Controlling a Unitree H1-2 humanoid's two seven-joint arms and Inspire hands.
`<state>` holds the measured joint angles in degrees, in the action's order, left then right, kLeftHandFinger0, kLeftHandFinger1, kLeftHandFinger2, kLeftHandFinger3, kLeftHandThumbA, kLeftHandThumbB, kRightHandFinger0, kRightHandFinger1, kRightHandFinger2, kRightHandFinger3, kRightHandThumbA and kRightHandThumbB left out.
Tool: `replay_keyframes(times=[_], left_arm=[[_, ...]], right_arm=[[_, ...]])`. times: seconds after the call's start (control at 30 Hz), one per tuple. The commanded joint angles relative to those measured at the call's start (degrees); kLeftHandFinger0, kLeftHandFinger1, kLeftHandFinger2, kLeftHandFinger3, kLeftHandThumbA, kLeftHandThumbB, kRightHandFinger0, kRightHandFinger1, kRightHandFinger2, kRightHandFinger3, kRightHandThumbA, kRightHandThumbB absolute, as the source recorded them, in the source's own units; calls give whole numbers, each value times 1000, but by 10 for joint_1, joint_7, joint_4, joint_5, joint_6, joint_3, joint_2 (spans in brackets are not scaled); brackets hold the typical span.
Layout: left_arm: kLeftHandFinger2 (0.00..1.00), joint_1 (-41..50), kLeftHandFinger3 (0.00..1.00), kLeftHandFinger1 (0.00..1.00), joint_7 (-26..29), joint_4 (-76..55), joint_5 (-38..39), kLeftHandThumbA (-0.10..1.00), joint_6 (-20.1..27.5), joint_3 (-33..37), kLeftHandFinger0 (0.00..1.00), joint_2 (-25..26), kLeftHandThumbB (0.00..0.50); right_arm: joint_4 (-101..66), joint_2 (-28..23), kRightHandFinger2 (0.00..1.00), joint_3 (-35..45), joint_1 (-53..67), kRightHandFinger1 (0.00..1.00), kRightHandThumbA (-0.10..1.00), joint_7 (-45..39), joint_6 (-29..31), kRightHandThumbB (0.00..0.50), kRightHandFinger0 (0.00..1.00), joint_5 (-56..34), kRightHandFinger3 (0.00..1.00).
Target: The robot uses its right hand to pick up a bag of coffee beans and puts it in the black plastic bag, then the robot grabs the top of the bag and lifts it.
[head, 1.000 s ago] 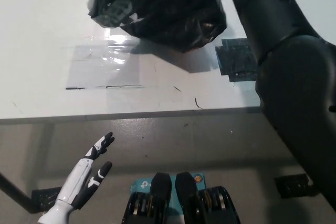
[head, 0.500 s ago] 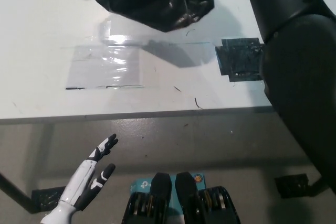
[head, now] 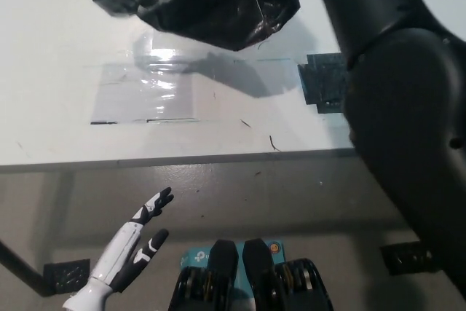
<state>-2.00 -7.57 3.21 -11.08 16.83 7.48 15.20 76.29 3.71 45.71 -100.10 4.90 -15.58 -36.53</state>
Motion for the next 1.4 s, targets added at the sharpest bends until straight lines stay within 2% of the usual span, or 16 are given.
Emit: replay_keyframes(times=[0.0,0.1,0.37,0.5,0.57,0.67,0.7,0.73,0.77,0.8,0.83,0.87,0.93,1.07,1.17,1.37], left_arm=[[985,-10,1000,1000,-15,-11,-4,1000,-1,5,1000,10,219],[968,-14,1000,1000,-18,-7,-2,1000,4,7,1000,10,212],[963,-21,1000,982,-21,-9,-2,1000,1,13,1000,6,217],[971,-23,1000,985,-21,-12,-1,993,6,13,1000,7,196],[969,-24,1000,986,-22,-15,-2,993,4,12,1000,7,196],[964,-23,1000,998,-28,-21,2,987,-4,11,1000,9,201],[947,-24,1000,981,-27,-20,0,981,-1,11,1000,10,198],[933,-26,1000,970,-25,-19,-3,978,4,10,1000,10,206],[933,-26,1000,970,-25,-18,-5,978,5,10,1000,10,206],[930,-26,1000,968,-24,-18,-6,977,6,10,1000,10,207],[930,-26,1000,968,-24,-18,-6,977,6,10,1000,10,207],[902,-26,1000,951,-25,-20,-4,968,5,10,1000,10,215],[902,-25,1000,951,-27,-22,-2,968,3,9,1000,10,215],[841,-31,1000,888,-26,-20,-1,929,7,8,1000,11,212],[841,-29,1000,893,-26,-18,-7,952,8,11,1000,11,235],[827,-27,1000,882,-23,-15,-13,964,14,13,1000,10,222]], right_arm=[[-8,17,680,-13,-41,291,-13,-16,27,0,0,-17,873],[1,37,648,-19,-18,242,63,-18,36,5,0,-13,779],[8,70,643,-37,29,157,90,-29,34,0,0,-8,797],[10,75,619,-46,47,110,121,-39,39,6,0,-7,748],[13,73,484,-53,56,17,104,-33,49,25,0,-1,638],[20,62,444,-78,89,4,190,-27,66,62,0,24,610],[22,58,666,-100,99,199,271,-16,73,98,125,46,823],[26,48,1000,-146,118,924,717,-14,76,290,712,88,1000],[27,43,1000,-165,126,924,717,-22,73,290,712,104,1000],[27,40,1000,-185,132,1000,743,-30,70,207,904,113,1000],[27,40,1000,-191,133,1000,743,-30,71,207,904,109,1000],[30,30,1000,-248,145,1000,857,-36,68,342,1000,154,1000],[35,18,1000,-315,160,1000,857,-44,65,342,1000,213,1000],[40,-35,1000,-505,169,1000,839,-80,32,475,1000,356,1000],[32,-48,1000,-523,160,1000,897,-91,29,489,1000,350,1000],[-1,-66,1000,-555,129,1000,1000,-90,45,476,1000,332,1000]])
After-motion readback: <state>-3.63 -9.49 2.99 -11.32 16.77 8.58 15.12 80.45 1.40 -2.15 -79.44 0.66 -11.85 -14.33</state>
